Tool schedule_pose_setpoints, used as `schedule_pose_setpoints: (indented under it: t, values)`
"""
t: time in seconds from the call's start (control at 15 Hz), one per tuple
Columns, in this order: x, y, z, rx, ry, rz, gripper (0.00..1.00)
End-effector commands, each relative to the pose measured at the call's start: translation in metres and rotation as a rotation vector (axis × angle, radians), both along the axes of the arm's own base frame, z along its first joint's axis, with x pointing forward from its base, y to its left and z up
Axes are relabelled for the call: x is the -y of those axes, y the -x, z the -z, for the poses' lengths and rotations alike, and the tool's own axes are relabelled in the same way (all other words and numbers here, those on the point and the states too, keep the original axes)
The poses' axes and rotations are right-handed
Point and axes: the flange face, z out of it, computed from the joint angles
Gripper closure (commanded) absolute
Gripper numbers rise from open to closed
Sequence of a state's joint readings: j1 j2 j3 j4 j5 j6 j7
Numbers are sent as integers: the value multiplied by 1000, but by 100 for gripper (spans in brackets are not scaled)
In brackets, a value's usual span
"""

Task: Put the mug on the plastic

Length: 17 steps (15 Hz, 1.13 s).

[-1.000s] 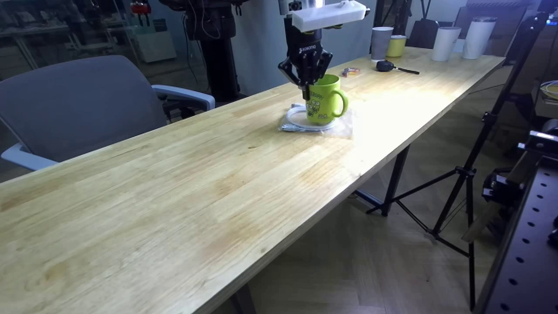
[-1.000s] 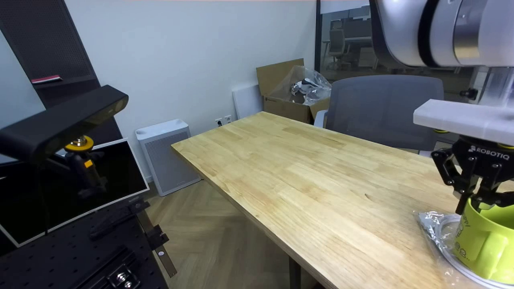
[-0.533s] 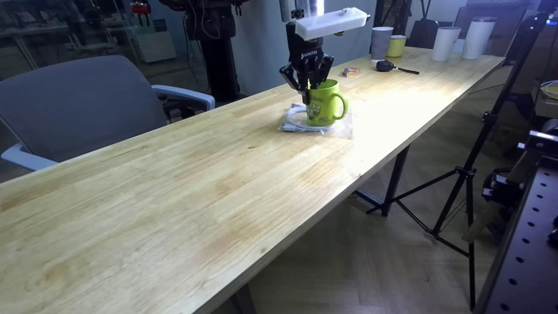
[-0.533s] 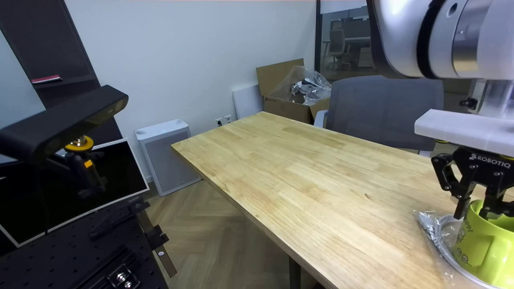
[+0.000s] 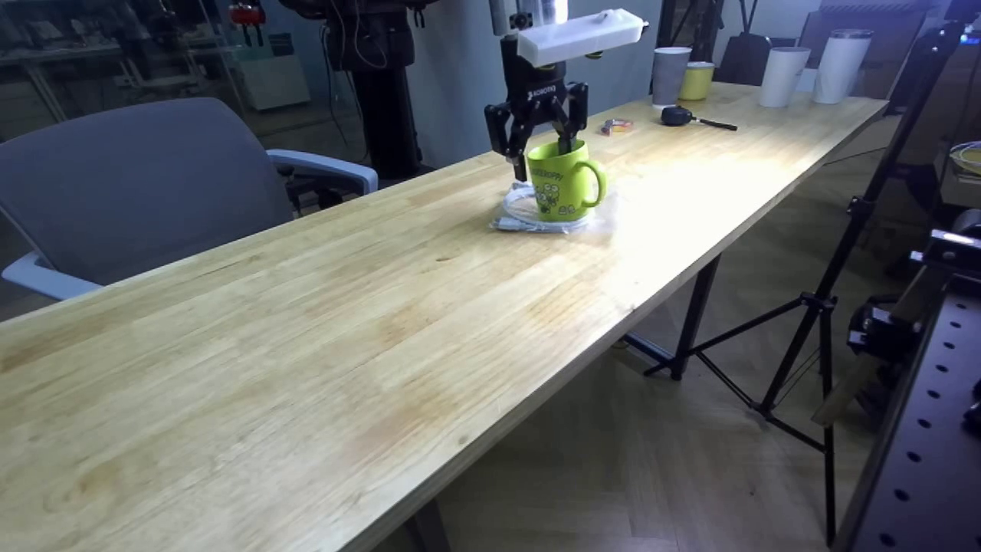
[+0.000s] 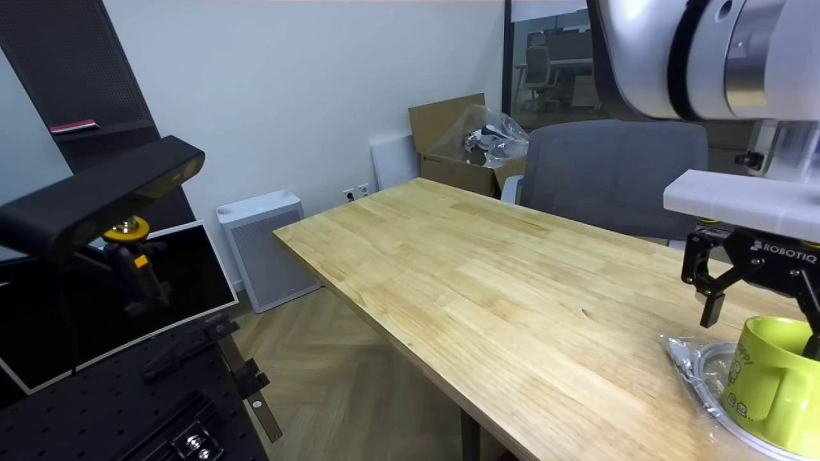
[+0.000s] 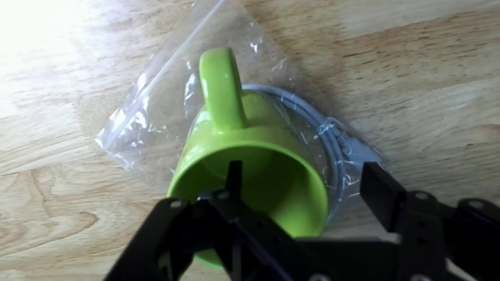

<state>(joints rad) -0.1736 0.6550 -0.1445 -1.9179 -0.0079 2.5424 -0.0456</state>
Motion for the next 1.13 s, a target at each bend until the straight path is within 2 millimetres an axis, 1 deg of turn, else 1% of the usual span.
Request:
schedule_pose_setpoints:
  t: [0.0, 0.33, 0.47, 0.6, 0.67, 0.73, 0.87, 1.07]
  values:
    - [-4, -17, -30, -7, 21, 1, 0]
    - [-16, -48, -85, 15, 29, -16, 0]
    - [-26, -58, -104, 19, 25, -26, 0]
    - [-35, -65, -119, 16, 30, -36, 0]
    - [-40, -67, -122, 5, 34, -42, 0]
    - [-32, -62, -110, 20, 15, -61, 0]
    - [-39, -65, -116, 13, 20, -66, 0]
    - [-40, -65, -116, 11, 20, -67, 0]
